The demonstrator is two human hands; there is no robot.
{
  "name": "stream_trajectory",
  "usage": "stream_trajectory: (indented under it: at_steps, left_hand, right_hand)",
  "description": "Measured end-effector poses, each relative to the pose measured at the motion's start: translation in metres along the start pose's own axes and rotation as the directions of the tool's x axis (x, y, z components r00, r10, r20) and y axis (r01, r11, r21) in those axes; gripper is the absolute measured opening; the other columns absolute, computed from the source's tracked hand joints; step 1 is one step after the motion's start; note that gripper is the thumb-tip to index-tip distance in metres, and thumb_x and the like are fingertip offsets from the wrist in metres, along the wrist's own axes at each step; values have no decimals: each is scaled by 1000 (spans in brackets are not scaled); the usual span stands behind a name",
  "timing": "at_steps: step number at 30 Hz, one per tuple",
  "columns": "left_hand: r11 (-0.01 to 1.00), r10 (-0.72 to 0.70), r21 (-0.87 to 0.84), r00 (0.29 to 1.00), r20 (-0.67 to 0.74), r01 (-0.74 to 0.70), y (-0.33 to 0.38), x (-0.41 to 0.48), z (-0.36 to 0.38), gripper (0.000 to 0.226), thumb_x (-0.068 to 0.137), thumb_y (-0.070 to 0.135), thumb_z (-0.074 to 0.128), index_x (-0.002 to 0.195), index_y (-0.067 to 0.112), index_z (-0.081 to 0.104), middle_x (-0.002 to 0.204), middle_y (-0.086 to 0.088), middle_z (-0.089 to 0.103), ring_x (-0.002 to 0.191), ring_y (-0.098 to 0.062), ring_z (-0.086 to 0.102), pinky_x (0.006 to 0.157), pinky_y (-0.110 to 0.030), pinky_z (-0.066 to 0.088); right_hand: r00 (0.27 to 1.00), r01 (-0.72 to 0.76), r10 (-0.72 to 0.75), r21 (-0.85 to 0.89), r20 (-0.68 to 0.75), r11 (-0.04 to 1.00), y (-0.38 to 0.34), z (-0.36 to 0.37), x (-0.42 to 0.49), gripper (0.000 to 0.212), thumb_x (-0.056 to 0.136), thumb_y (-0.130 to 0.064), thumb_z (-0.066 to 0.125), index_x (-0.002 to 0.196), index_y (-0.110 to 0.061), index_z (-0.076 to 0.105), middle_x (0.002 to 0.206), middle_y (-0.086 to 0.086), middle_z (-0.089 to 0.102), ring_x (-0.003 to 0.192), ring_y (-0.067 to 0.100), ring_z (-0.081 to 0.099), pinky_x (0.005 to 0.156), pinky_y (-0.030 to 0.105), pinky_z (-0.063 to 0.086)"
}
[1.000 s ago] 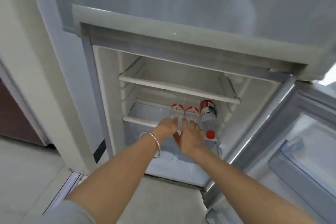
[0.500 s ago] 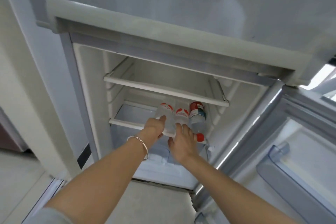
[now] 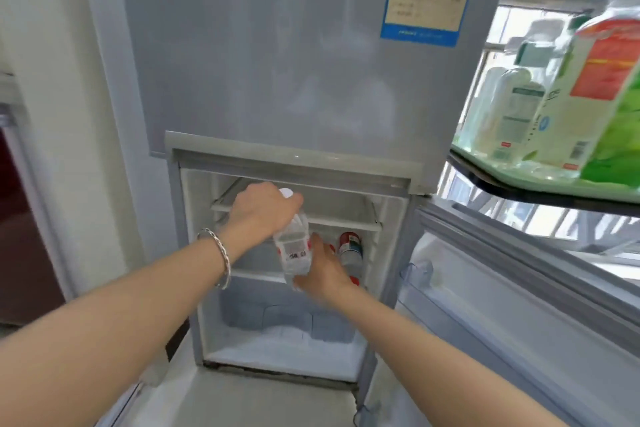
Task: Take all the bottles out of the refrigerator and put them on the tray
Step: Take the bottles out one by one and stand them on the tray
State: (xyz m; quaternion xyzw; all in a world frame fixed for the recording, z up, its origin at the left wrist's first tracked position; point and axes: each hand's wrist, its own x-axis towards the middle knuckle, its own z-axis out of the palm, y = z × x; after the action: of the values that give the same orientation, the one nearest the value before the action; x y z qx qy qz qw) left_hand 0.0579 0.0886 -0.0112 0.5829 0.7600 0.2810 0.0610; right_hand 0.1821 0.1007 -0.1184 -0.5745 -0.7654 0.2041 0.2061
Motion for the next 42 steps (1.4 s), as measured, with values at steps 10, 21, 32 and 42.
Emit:
stream_trajectory:
  at_steps: [10,21,32,42]
  left_hand:
    - [920,369,-6,875,-314,-391,142,-62,-80,44,78,58,48,67,17,55,70,-2,57,67,-27,55,57,-28,35]
    - [588,403,-645,868,-289,-488,254,-78,-69,89,80,82,16,101,5,56,86,-16,58,90,-40,62,74,-44,48]
    - [435,651,-869,749,123,-235,295,-85,-32,64,98,61,13,147,26,36,146,-3,45,130,-19,42,110,-48,27]
    - [496,607,-830,786,121,-255,297,-75,3,74,84,73,16,148,38,27,153,-3,36,143,-29,31,115,-56,23]
  right_hand:
    - [937,171,-47,337,-347,926,-5,-120,-81,65,73,-31,80,125,-22,42,118,-3,64,104,17,64,88,34,54]
    - [712,214,33,261,-702,941,5,-260,-127,78,78,-37,78,134,-15,29,118,9,60,105,25,60,91,44,51]
    - [746,34,62,132,-663,991,60,-326,-98,67,93,-25,64,148,-13,28,145,13,49,130,30,49,108,47,41]
    - [632,17,105,149,-768,989,82,-307,-82,53,95,-24,52,145,-15,39,136,8,54,122,27,54,104,47,46]
